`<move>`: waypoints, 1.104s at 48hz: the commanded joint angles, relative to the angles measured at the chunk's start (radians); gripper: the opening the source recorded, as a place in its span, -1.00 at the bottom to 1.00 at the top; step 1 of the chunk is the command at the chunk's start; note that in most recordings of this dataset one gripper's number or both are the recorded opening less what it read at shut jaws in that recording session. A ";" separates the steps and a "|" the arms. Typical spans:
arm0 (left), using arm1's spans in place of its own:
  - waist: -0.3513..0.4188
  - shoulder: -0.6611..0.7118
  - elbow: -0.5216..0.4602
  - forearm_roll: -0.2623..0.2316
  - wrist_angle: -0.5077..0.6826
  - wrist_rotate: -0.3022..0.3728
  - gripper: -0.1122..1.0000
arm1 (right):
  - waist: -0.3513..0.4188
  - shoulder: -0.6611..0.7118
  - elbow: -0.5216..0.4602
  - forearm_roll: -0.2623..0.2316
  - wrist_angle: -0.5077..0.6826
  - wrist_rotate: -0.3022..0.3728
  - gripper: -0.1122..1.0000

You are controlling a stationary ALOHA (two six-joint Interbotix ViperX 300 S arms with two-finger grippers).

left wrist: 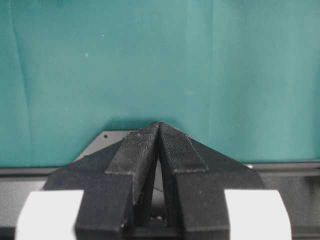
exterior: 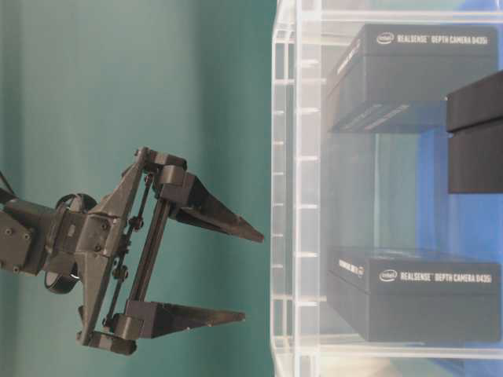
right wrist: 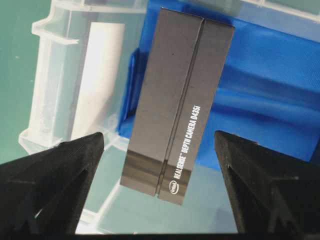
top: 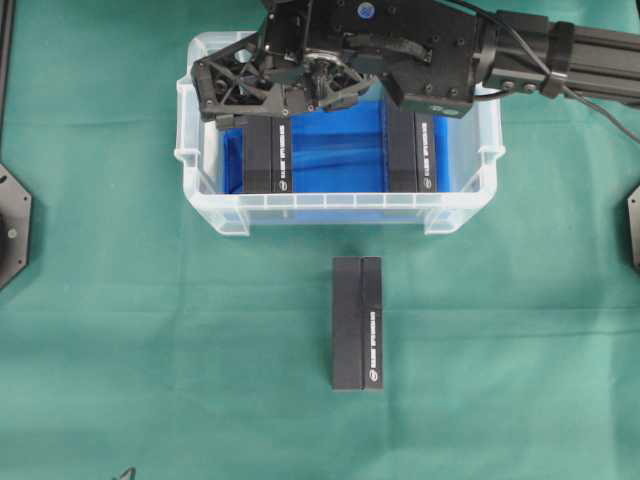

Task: Take the box out of the case with the right arm.
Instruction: 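Lower the open right gripper around the left box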

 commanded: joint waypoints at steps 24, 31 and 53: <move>0.002 0.003 -0.011 -0.002 -0.003 0.003 -0.80 | 0.002 -0.014 -0.023 -0.003 -0.035 0.000 0.87; 0.002 0.003 -0.009 -0.002 -0.003 0.003 -0.80 | 0.000 -0.014 -0.023 -0.003 -0.035 0.000 0.87; 0.002 0.003 -0.009 -0.002 -0.003 0.003 -0.80 | 0.000 -0.012 -0.023 -0.003 -0.038 0.000 0.87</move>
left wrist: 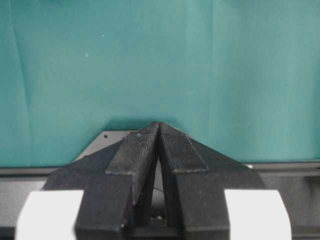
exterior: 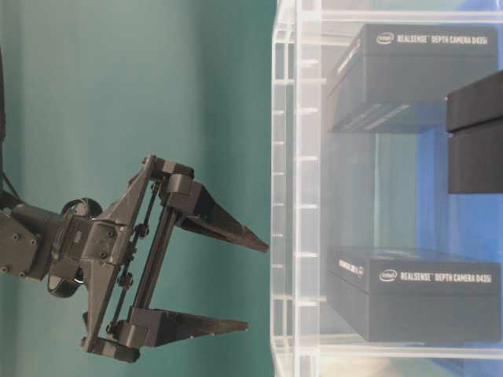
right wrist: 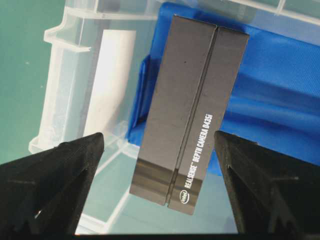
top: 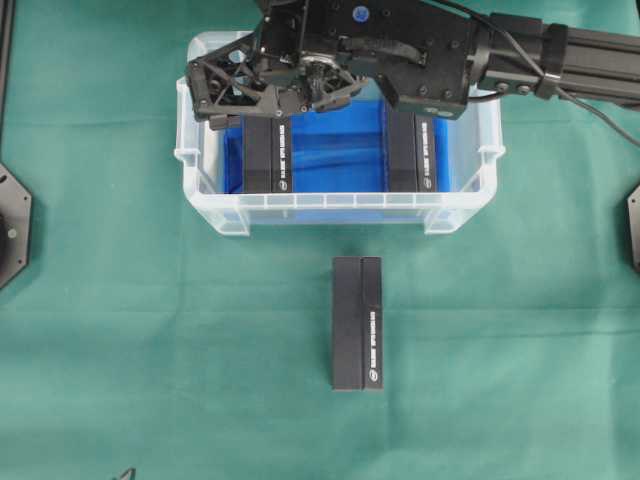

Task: Take the box out of the case with the right arm.
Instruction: 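Lower the open right gripper around the left box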

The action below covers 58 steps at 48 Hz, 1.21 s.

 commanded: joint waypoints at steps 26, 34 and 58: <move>0.002 0.005 -0.009 -0.002 -0.003 0.002 -0.80 | 0.000 -0.021 -0.021 -0.002 -0.006 -0.003 0.87; 0.002 0.005 -0.009 -0.002 -0.003 0.000 -0.80 | 0.000 -0.020 -0.023 -0.003 -0.006 -0.003 0.87; 0.002 0.005 -0.009 -0.002 -0.003 0.000 -0.80 | -0.002 -0.009 -0.021 -0.002 -0.006 -0.002 0.87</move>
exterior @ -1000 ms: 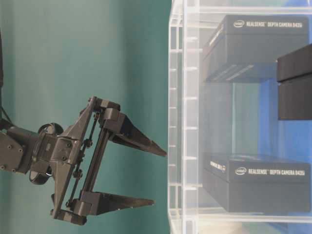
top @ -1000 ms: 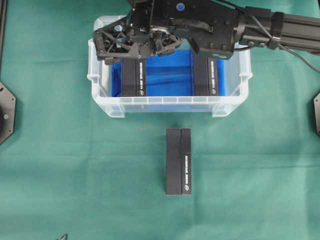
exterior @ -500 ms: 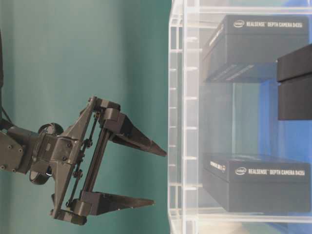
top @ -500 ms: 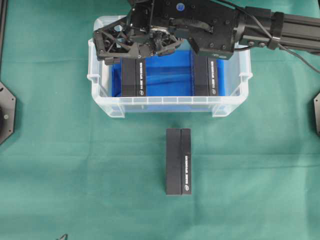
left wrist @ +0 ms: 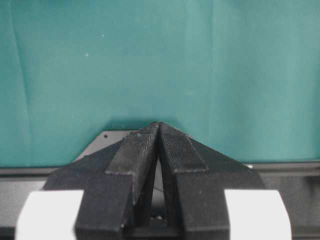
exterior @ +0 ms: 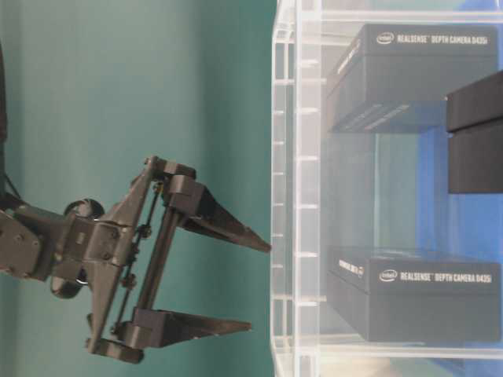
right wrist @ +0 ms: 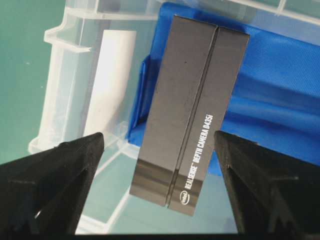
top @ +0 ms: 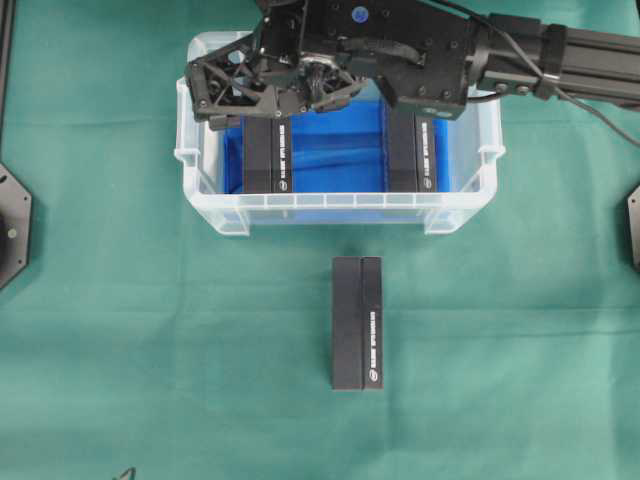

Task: Take the box out of the case with the right arm.
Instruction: 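Lower the open right gripper around the left box, then close the right gripper on the left box and lift it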

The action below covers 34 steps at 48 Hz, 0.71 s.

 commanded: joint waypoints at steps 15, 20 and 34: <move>0.002 0.003 -0.009 0.000 -0.005 -0.002 -0.80 | 0.002 0.021 -0.012 0.000 -0.005 -0.003 0.87; 0.002 0.005 -0.009 0.000 -0.005 -0.002 -0.80 | 0.000 0.046 -0.008 -0.002 -0.002 -0.003 0.87; 0.002 0.005 -0.009 -0.003 -0.005 -0.005 -0.80 | 0.002 0.094 0.012 -0.002 -0.005 -0.002 0.87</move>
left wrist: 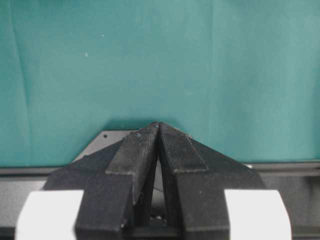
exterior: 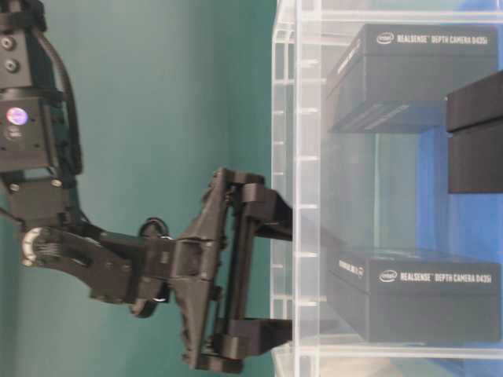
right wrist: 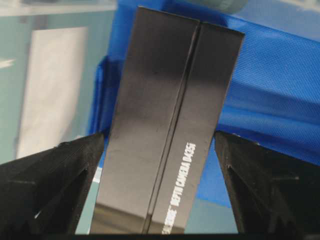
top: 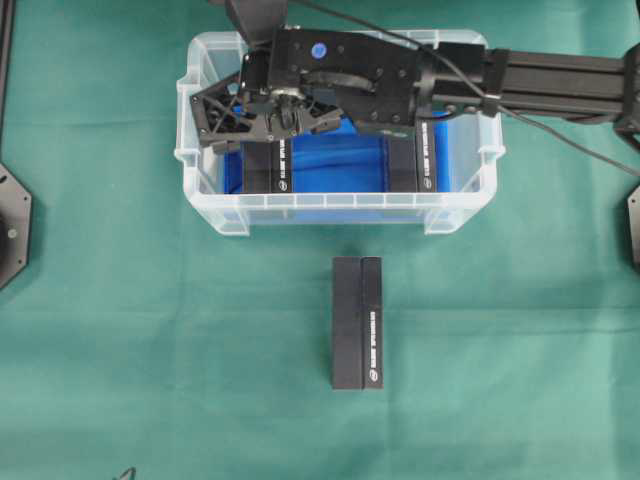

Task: Take the box out of the case with the right arm.
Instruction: 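Close the right gripper on the left box and lift it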

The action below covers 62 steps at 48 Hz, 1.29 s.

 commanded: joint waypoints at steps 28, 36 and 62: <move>0.002 0.008 -0.009 -0.002 -0.003 0.000 -0.80 | 0.000 0.003 0.086 0.005 -0.124 0.077 0.87; 0.000 0.009 -0.009 -0.002 -0.003 0.000 -0.80 | 0.000 0.006 0.089 0.012 -0.141 0.077 0.87; 0.002 0.008 -0.009 -0.002 -0.003 -0.002 -0.80 | 0.006 0.021 0.081 0.058 -0.152 0.084 0.70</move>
